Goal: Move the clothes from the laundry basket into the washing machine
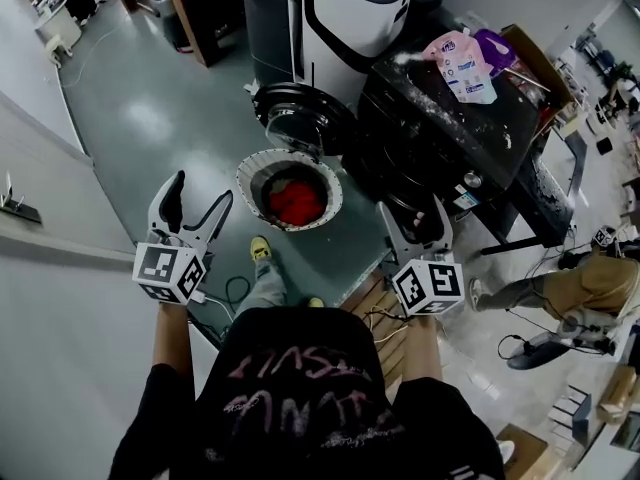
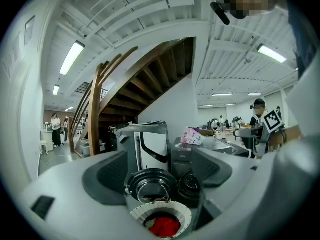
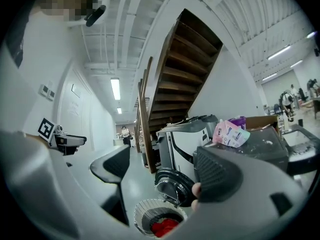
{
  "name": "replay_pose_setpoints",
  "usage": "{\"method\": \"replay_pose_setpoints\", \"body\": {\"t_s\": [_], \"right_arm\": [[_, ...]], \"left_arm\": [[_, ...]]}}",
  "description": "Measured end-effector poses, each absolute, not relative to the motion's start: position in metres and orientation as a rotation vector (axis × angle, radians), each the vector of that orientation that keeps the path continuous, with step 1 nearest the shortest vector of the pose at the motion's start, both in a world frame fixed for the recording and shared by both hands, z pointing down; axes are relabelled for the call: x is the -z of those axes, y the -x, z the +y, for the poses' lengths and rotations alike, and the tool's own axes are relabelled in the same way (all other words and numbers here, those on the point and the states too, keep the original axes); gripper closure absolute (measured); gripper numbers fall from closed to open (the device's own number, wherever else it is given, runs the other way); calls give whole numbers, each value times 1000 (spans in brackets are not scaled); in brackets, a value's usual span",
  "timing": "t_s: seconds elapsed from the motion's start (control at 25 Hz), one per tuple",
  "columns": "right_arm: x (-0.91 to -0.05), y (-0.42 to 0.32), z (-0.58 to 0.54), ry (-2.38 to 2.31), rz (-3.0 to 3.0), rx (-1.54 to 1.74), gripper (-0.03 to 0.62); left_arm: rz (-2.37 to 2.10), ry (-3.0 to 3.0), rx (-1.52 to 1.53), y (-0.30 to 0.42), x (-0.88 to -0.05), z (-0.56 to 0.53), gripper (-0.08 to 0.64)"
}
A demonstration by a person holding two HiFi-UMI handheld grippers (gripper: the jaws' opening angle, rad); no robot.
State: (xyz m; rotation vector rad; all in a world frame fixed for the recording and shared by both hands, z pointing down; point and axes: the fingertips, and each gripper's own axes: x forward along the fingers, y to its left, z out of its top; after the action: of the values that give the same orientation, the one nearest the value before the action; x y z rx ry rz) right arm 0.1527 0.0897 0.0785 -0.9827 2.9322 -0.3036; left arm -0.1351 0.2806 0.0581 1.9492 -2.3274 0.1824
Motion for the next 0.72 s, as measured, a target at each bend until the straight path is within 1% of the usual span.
{"method": "replay_pose_setpoints", "body": {"t_s": [0.28, 0.72], "right_arm": [[-97, -115, 54, 1077, 2958, 317, 173], [-112, -10, -1, 1190, 2995, 356, 173]], "left_arm": [[-2269, -1953, -165, 185, -80, 233, 166], [-2103, -1994, -160, 288, -117, 153, 166]]}}
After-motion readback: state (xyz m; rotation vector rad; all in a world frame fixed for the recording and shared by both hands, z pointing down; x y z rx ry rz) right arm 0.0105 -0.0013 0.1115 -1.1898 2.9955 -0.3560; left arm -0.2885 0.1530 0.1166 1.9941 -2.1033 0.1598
